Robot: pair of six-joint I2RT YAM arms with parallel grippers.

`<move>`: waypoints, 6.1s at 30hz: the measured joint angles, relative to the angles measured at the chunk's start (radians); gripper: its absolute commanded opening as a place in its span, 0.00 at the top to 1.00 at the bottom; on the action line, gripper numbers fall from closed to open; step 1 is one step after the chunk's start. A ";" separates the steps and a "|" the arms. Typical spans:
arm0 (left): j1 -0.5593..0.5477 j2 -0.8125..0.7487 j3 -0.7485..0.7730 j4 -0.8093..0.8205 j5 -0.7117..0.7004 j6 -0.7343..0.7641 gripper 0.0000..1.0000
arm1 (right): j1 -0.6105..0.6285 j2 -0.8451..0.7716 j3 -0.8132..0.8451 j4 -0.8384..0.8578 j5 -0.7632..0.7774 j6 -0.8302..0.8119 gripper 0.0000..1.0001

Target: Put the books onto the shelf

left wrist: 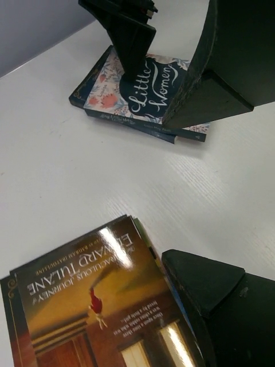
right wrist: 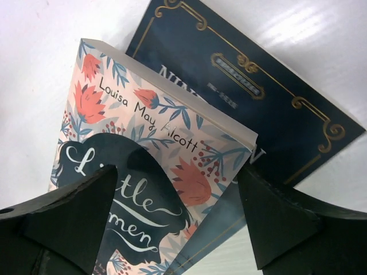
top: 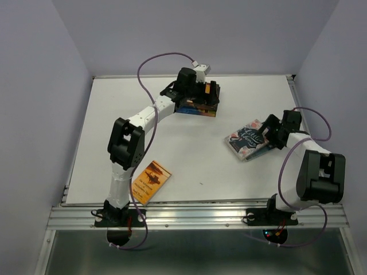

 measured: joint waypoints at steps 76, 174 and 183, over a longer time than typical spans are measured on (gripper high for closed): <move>-0.090 0.208 -0.145 0.178 0.395 -0.199 0.99 | 0.105 0.266 0.056 0.326 -0.411 0.005 0.53; -0.068 0.076 -0.136 0.172 -0.932 -1.220 0.02 | 0.125 0.211 0.100 0.163 -0.223 0.030 0.41; -0.068 -0.005 -0.144 0.078 -0.878 -1.191 0.01 | 0.124 0.200 0.092 0.157 -0.222 0.022 0.39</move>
